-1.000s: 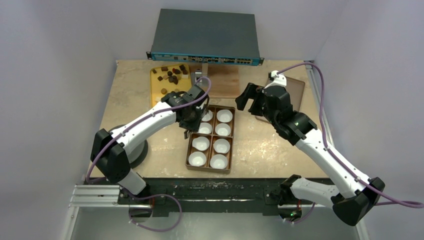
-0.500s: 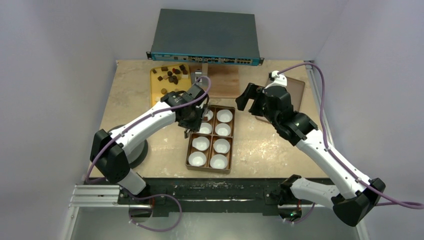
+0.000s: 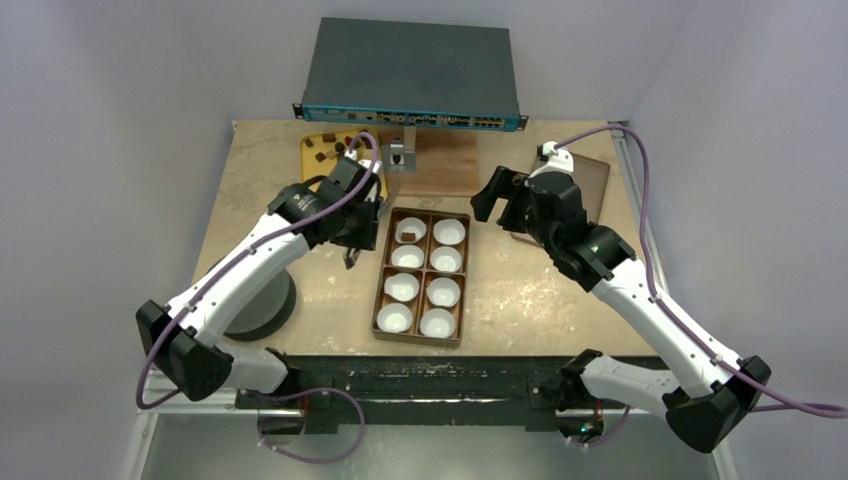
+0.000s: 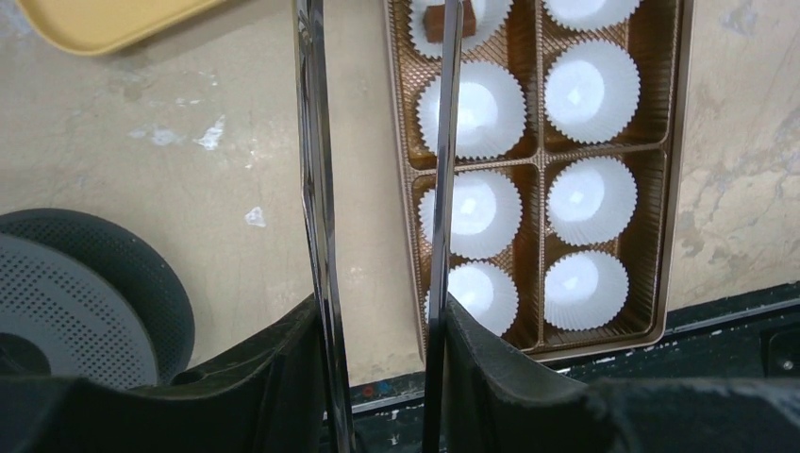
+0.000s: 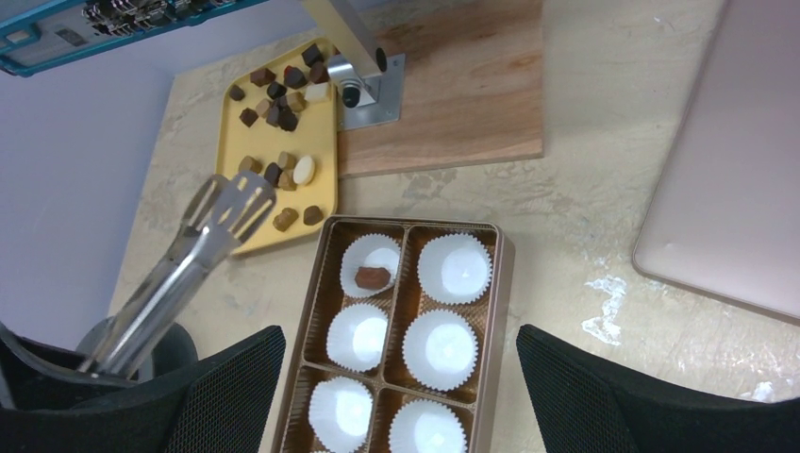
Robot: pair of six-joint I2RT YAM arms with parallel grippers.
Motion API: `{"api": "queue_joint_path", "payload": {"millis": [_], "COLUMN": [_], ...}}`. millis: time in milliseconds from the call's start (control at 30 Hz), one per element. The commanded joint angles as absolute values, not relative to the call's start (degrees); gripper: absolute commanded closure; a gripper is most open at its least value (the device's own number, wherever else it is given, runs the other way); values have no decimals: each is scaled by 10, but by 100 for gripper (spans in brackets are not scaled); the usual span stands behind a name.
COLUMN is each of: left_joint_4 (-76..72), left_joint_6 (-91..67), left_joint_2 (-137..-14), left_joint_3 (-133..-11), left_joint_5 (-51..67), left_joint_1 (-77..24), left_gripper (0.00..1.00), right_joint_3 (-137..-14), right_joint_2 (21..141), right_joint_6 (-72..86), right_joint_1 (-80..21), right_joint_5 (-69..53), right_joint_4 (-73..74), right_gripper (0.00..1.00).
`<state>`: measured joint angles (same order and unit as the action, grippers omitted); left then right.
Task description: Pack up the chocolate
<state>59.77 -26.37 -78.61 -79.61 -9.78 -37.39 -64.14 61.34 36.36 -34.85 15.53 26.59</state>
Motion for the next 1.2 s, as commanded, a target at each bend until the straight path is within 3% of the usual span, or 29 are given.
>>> {"api": "queue_joint_path", "payload": {"millis": [0,267,1167], "left_joint_4": [606,589,559], "left_joint_6": [-254,-238,-210], "left_joint_2": [-757,-762,-955], "left_joint_3": [-801,-787,-868], "left_joint_5": [-108,-92,-72], "left_joint_1": [-342,-292,-236], "left_gripper": [60,60,64], "right_joint_3": [-650,-642,-638], "right_joint_2": [611,615,602], "right_joint_6": [355,355,354], "right_joint_1": [-348,-348,-348], "right_joint_5": [152,148,156], "right_joint_4": [265,259,263], "right_gripper": [11,11,11]}}
